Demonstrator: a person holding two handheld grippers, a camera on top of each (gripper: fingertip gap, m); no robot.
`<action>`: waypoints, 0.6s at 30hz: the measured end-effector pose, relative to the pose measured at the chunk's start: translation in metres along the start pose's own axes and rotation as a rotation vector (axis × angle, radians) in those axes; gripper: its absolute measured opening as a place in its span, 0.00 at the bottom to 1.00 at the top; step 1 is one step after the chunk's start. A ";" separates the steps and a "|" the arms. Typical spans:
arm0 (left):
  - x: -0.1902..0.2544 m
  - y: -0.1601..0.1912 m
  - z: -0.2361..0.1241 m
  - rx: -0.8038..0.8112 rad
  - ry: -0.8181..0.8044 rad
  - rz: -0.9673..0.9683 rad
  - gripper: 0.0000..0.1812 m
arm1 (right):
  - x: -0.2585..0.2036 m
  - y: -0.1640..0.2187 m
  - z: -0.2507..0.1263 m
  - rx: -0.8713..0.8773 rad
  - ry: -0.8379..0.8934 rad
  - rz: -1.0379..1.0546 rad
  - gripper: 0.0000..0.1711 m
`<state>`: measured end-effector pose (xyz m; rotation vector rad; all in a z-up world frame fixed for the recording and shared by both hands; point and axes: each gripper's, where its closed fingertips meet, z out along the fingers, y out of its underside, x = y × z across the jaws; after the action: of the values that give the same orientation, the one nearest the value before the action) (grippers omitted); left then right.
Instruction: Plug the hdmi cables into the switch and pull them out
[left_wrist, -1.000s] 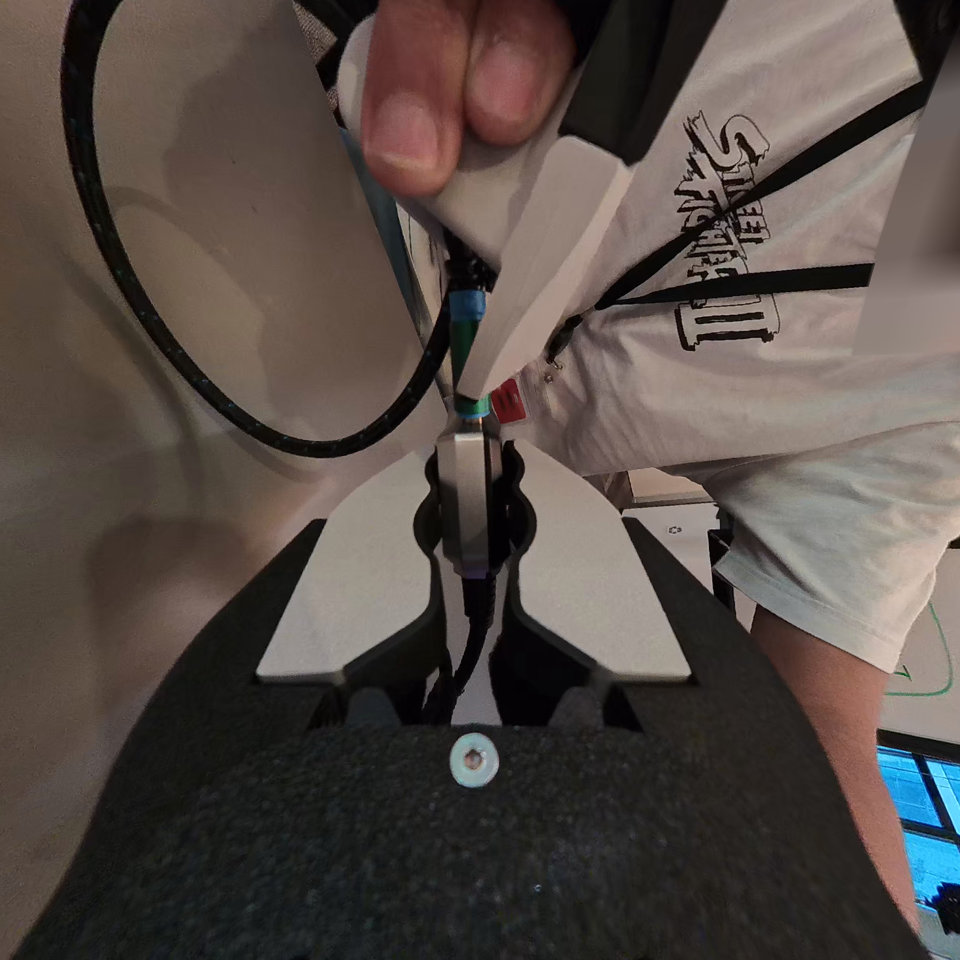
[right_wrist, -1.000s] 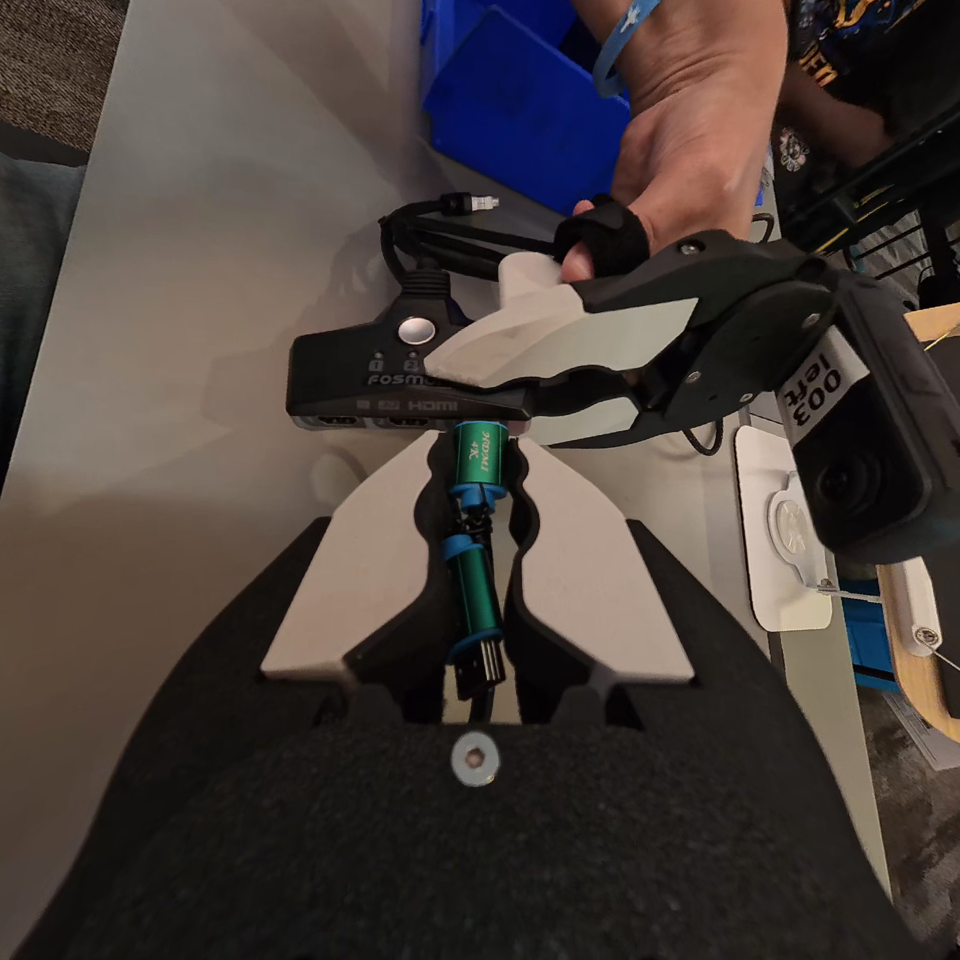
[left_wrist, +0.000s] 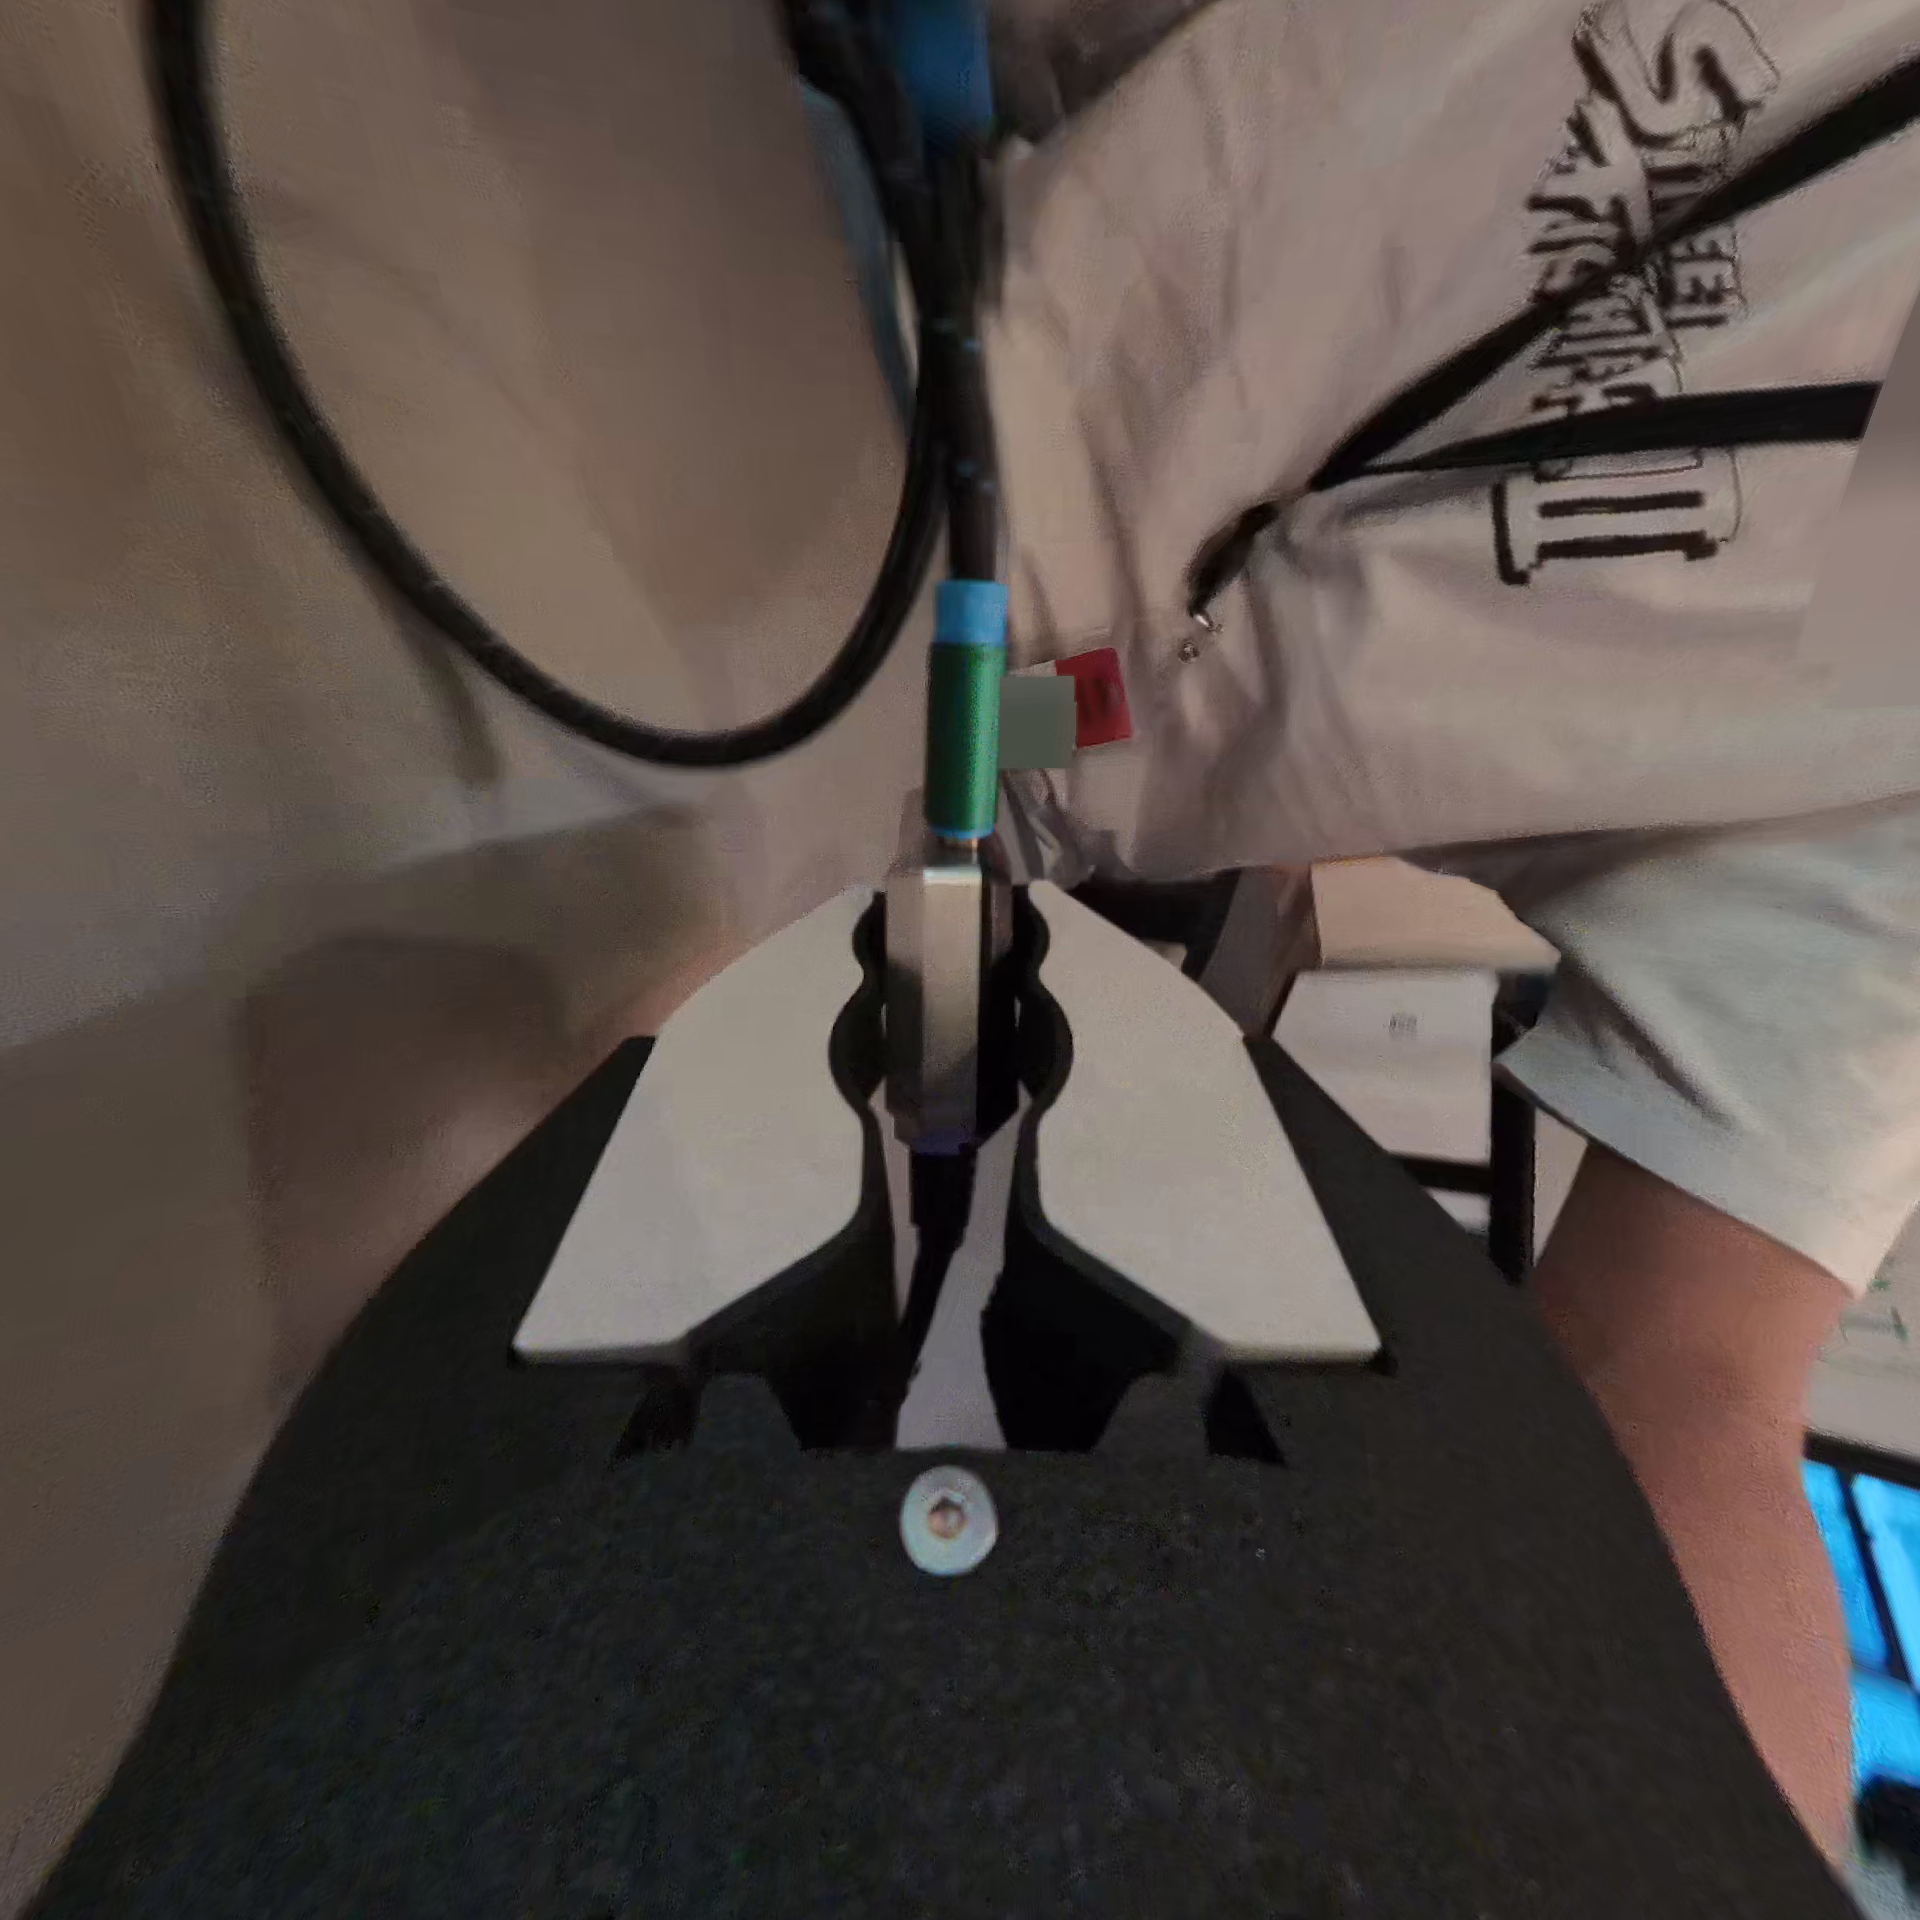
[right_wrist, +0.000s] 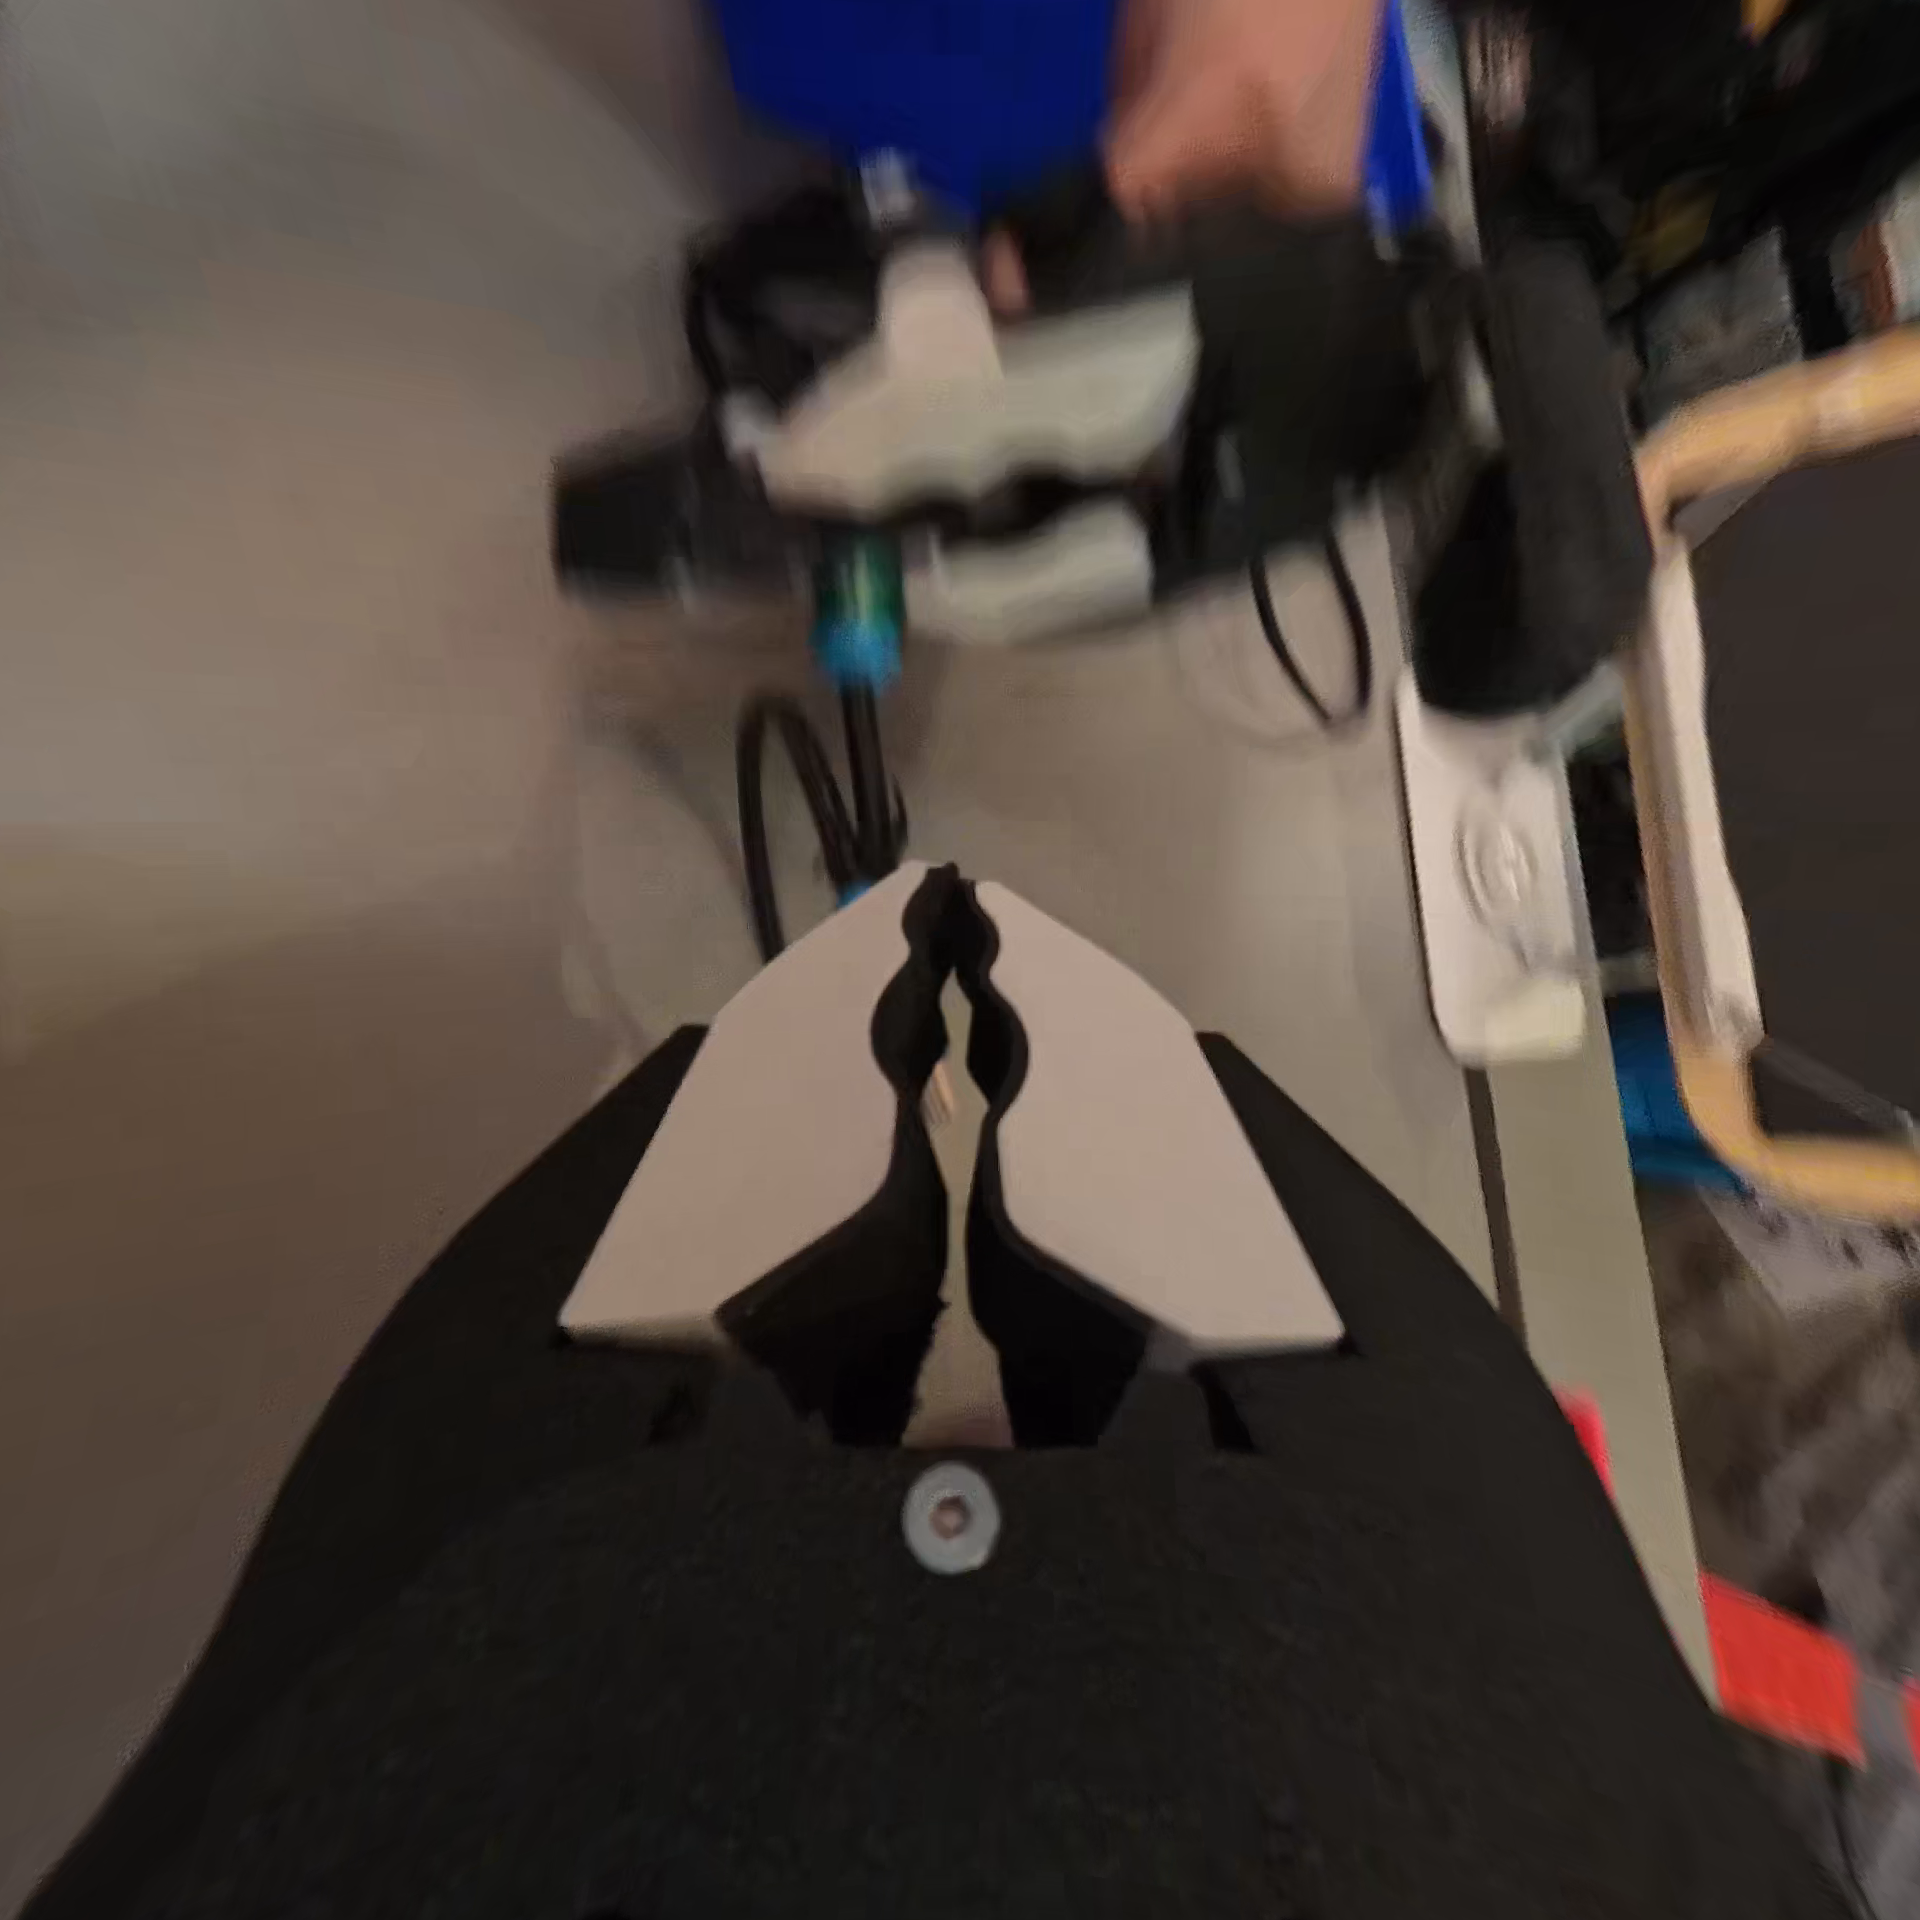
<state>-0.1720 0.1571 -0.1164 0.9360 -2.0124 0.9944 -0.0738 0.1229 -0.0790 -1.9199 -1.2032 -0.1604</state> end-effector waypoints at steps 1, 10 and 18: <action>-0.001 -0.006 -0.007 0.081 -0.004 -0.027 0.11 | 0.007 0.009 -0.012 0.020 0.012 0.034 0.00; 0.007 -0.022 0.005 -0.038 0.004 0.003 0.11 | -0.001 -0.033 -0.024 0.147 -0.061 0.105 0.19; 0.024 -0.026 0.006 -0.010 0.074 0.025 0.11 | -0.024 -0.027 0.011 0.148 -0.042 0.086 0.18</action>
<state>-0.1639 0.1331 -0.0910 0.8586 -1.9695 1.0174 -0.1111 0.1189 -0.0828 -1.8497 -1.1259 0.0147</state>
